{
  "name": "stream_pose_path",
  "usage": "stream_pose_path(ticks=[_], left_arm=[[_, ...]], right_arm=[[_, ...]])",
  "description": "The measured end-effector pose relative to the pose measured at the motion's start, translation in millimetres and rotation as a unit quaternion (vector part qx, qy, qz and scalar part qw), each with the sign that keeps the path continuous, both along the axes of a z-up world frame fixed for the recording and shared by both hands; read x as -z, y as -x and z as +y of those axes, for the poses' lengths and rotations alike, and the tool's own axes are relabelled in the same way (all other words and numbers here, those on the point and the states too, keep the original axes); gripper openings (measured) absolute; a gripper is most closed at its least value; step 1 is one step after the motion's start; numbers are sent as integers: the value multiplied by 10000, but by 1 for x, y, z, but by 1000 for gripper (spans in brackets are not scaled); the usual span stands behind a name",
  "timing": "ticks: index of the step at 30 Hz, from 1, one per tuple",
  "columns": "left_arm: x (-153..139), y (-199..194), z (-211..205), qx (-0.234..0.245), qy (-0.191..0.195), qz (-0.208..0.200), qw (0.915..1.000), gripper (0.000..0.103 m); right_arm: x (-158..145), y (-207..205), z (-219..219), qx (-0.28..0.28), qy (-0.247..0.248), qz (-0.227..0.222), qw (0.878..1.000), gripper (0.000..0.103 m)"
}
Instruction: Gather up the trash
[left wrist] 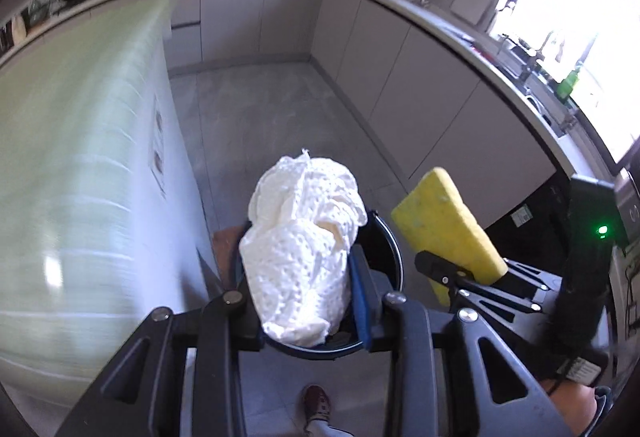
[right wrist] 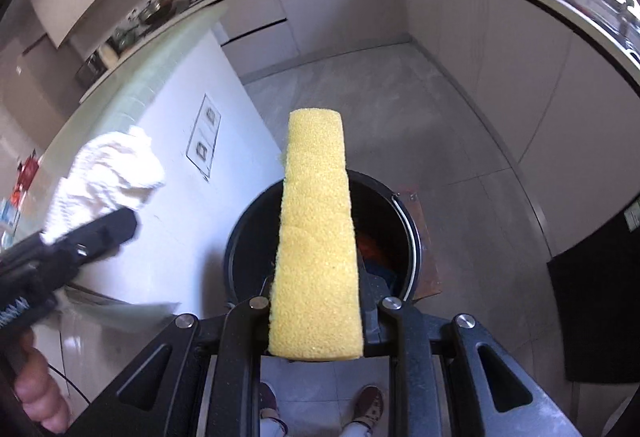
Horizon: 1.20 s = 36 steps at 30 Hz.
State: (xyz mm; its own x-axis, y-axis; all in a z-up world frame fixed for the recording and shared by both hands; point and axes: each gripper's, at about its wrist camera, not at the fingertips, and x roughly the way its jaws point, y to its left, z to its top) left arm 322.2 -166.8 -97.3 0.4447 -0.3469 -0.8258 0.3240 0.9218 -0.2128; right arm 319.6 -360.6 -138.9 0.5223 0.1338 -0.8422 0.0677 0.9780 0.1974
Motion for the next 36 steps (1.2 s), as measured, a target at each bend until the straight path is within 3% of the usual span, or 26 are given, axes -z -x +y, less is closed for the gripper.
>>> stream_pose_path(ticks=[7,8,9,11,12,15,21,28,36], left_arm=[[57,-9,-9,-500,-205,250,9982,42],[63,-12,-8,-570,-261,278,9976,45],[67,-15,-9,-626,-307,305,9971,55],[74,-20,-12,-698,-431,339,9961,69],[76,-20,-16,-706,-492,361,9956,74],[76,-20,-30,-800,-682,399,9937,74],[29,7,-33,-904,-628,134,9938,74],[-45,69,-20,-877,-487,-267,9946,74],[-105,168,39,-1027,-446,-942,9892,79]], right_arm=[[49,-23,-17,-301,-149,202,9992,27],[53,-28,-19,-314,-93,203,9993,34],[56,-32,-20,-333,-67,187,9992,46],[59,-39,-25,-275,-6,136,9995,55],[60,-42,-28,-246,-22,141,9996,56],[53,-39,-41,-82,-267,56,9996,56],[14,-17,-43,-147,-270,-88,9995,56],[-27,24,-33,-105,-254,-195,9994,56],[-80,118,33,-311,-208,-582,9976,61]])
